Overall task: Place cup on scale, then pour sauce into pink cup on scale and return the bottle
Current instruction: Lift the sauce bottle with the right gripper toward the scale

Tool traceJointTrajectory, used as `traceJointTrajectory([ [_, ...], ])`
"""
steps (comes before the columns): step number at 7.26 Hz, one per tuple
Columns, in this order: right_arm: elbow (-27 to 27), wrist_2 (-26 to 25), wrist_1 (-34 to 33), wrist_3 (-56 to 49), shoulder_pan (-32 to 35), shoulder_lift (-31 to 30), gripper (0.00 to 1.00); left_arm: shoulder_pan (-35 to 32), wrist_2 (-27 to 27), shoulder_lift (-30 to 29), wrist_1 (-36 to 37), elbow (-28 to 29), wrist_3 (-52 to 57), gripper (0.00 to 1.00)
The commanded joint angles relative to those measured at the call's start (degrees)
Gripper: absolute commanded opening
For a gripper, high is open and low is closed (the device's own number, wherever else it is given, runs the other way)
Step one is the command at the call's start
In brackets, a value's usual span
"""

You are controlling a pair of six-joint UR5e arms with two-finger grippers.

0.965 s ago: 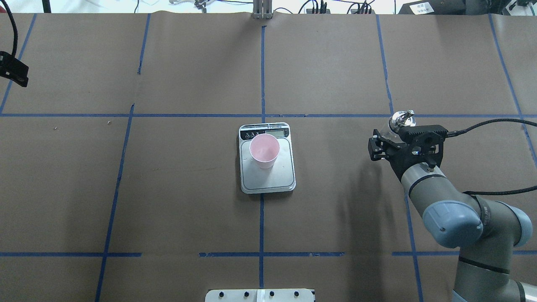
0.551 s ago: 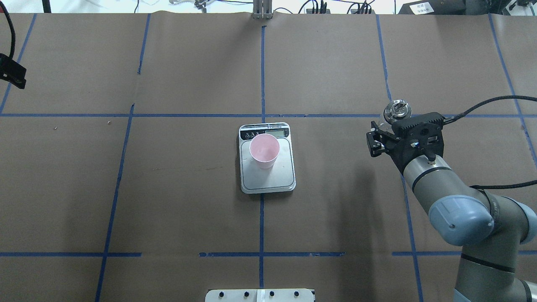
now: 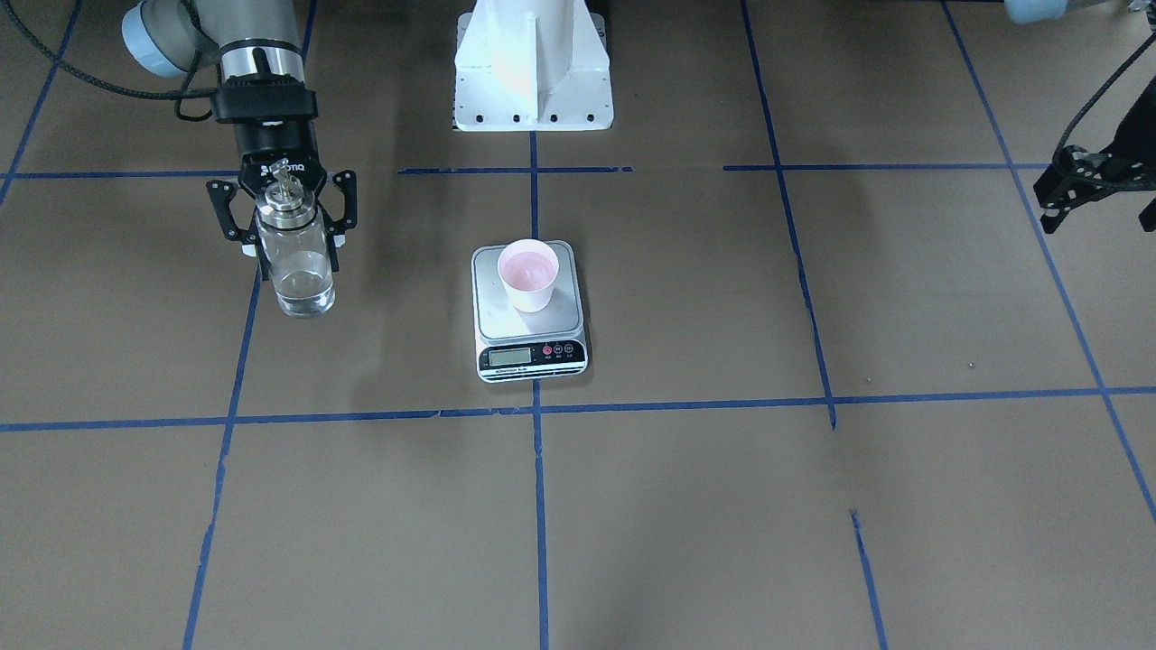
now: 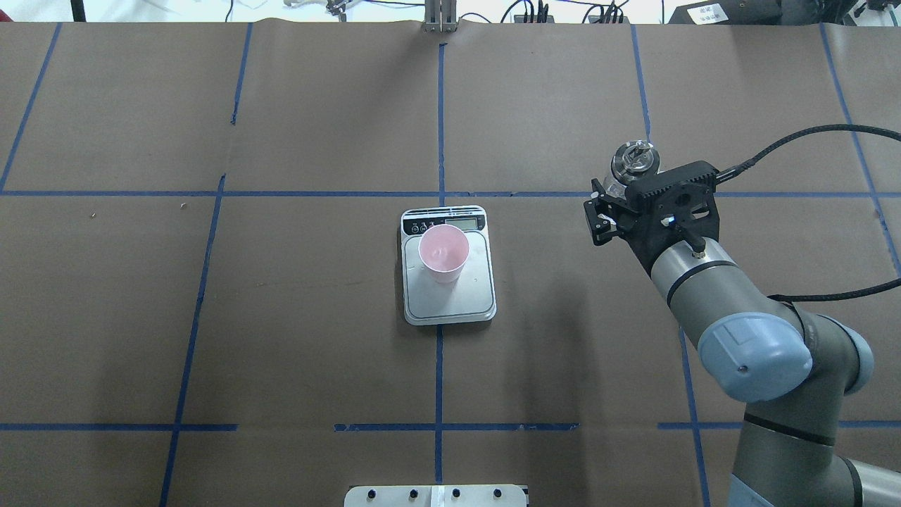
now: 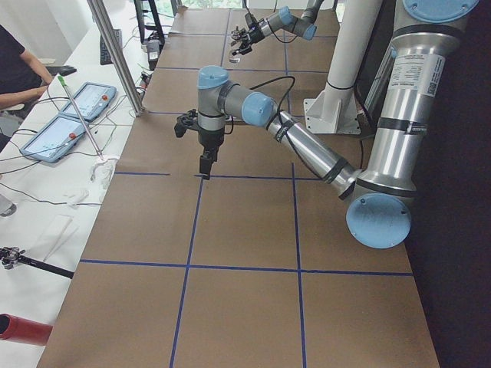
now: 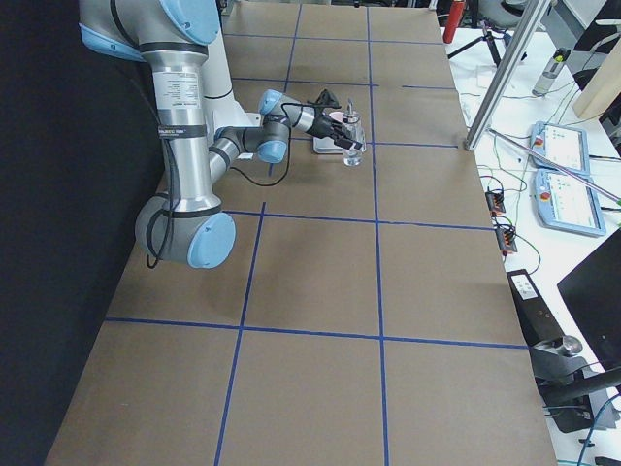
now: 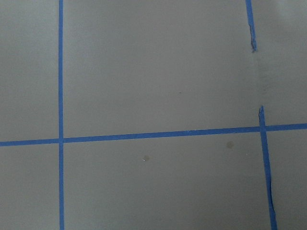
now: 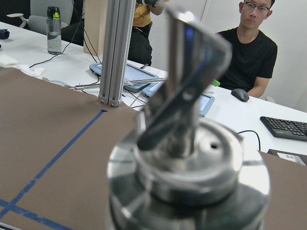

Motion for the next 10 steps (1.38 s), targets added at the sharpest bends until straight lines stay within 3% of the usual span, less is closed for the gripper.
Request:
traceJointTrajectory([
  [1,0.03,-2.13,-0.22,-10.15,0.82,1.55,0.00,-7.60,-3.70,3.22,-1.53,5.23,18.66,1.00],
  [2,-0.14,-3.62,-0.31,-12.80,0.83,1.55,0.00,-11.64,-4.25,4.19,-4.59,10.05,26.94,1.00],
  [3,-0.40,-5.64,-1.18,-13.61,0.65,2.07,0.00,-15.77,-6.17,4.64,-9.75,14.71,27.81,1.00],
  [4,-0.32,-8.09,-6.15,-13.96,0.39,2.69,0.00,-16.86,-7.75,5.16,-13.63,18.50,27.55,1.00],
  [6,-0.49,-12.32,-10.76,-17.29,-0.49,5.76,0.00,-20.71,-7.77,5.78,-25.74,23.09,27.90,1.00],
  [9,-1.46,-16.29,-10.85,-24.50,-2.07,5.24,0.00,-20.04,-7.42,9.04,-28.27,25.99,26.86,1.00],
  [10,-1.72,-16.64,-10.85,-25.47,-2.07,5.33,0.00,-17.85,-7.33,8.86,-28.09,26.18,20.32,1.00],
])
